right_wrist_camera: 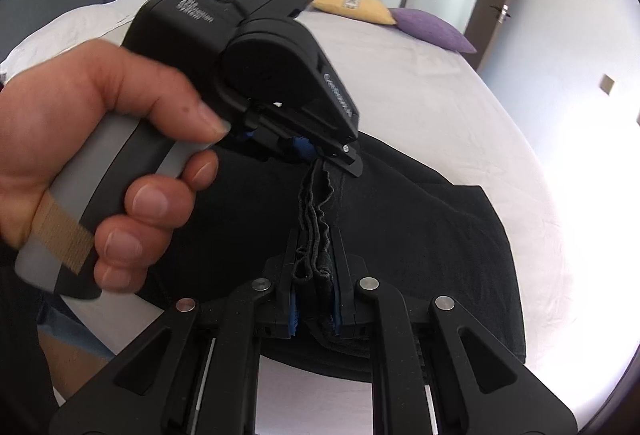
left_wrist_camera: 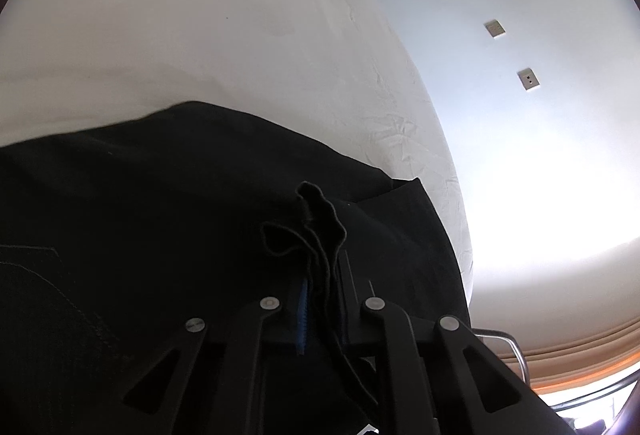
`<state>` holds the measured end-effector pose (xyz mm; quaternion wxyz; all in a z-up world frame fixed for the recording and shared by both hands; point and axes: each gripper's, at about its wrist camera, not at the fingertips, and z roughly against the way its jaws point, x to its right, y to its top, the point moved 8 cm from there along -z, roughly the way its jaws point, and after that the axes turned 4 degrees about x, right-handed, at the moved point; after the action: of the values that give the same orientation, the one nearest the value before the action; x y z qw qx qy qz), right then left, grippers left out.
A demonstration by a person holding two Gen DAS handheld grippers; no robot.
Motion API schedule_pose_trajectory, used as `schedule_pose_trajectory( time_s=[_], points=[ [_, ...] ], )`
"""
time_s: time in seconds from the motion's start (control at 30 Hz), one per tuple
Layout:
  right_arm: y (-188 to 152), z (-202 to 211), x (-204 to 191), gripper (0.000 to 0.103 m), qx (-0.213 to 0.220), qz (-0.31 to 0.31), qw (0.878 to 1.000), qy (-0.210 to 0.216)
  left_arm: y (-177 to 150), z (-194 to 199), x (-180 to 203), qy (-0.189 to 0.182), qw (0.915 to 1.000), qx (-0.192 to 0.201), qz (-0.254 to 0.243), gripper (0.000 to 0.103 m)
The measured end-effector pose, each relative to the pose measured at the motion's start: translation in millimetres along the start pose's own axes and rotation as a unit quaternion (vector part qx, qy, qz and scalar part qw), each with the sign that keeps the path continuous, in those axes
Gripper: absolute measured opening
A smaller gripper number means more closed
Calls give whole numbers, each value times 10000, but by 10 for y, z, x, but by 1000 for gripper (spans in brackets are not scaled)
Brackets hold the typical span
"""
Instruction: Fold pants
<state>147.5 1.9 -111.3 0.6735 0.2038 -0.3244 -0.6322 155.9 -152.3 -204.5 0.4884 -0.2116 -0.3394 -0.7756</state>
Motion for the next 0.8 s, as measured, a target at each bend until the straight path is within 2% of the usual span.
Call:
schedule_pose_trajectory(
  time_s=[0.23,0.43,0.5,0.57,0.6,0.63,0.67,0.7,0.73,0.8],
  points=[
    [81,-205,-477,11,-66,348,9987,362,71,229,-484,698,9970,-21,-327,12],
    [-71,-387,-686,11,-383,370,9968,600,120,198,-654,931,9951,1,-340,13],
    [-219,-483,-681,15,-537,324,9955,707,182,110,-601,1129,9930,26,-345,30],
    [-367,-587,-673,18,-870,139,9922,879,186,147,-667,1314,9907,130,-333,42],
    [-395,-582,-643,20,-918,29,9912,953,199,198,-675,1424,9889,234,-342,56],
    [-403,-536,-604,31,-911,-98,9897,1102,212,297,-701,1563,9863,376,-380,59],
    [-409,-453,-562,41,-919,-225,9867,1321,214,376,-690,1731,9826,507,-435,67],
    [-431,-332,-493,64,-883,-390,9827,1580,206,497,-667,2039,9748,691,-589,73],
    [-444,-236,-413,68,-802,-540,9800,1737,159,635,-667,2261,9672,844,-791,73],
    [-488,40,-151,68,-634,-1162,9621,2386,63,753,-488,2444,9574,1049,-1127,73]
  ],
)
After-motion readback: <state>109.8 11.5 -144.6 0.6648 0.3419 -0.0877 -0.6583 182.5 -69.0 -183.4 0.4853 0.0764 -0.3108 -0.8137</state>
